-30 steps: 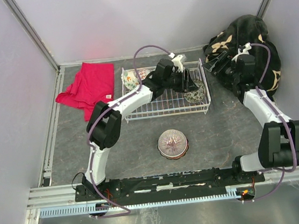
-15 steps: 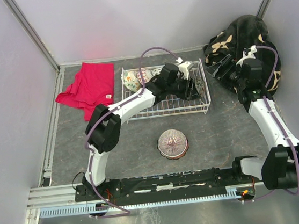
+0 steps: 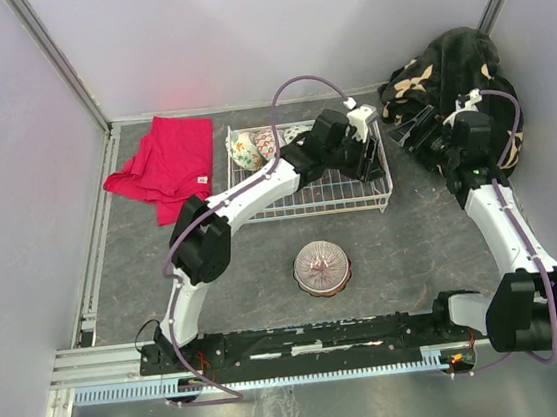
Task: Load the bowls into the dish rack
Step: Pick up the bowl from the dish rack.
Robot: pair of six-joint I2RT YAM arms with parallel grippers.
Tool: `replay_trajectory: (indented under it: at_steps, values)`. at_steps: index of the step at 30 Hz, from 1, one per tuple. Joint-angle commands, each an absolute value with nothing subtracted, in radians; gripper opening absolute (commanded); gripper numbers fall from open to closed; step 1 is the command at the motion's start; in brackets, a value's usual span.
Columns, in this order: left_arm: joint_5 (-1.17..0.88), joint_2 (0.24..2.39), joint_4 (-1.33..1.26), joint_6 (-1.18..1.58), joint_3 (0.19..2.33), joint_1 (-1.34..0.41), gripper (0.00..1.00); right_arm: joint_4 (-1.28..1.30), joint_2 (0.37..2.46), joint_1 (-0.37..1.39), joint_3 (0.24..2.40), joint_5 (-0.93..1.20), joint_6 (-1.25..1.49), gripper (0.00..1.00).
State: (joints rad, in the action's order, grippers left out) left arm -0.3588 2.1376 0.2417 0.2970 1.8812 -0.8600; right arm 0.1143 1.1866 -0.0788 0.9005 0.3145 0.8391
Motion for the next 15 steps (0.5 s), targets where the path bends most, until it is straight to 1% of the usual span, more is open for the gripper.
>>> replay_trajectory:
  at_steps: [1, 8, 15]
  values:
    - [-0.254, 2.193, 0.300, 0.214, 1.971, -0.875, 0.59, 0.087, 1.186, -0.097, 0.897, 0.333, 0.828, 0.81]
    - [-0.185, 2.244, 0.330, 0.176, 2.020, -0.880, 0.59, 0.075, 1.188, -0.125, 0.890, 0.360, 0.839, 0.81]
    - [-0.185, 2.291, 0.327, 0.166, 2.044, -0.880, 0.59, 0.057, 1.195, -0.138, 0.882, 0.382, 0.852, 0.81]
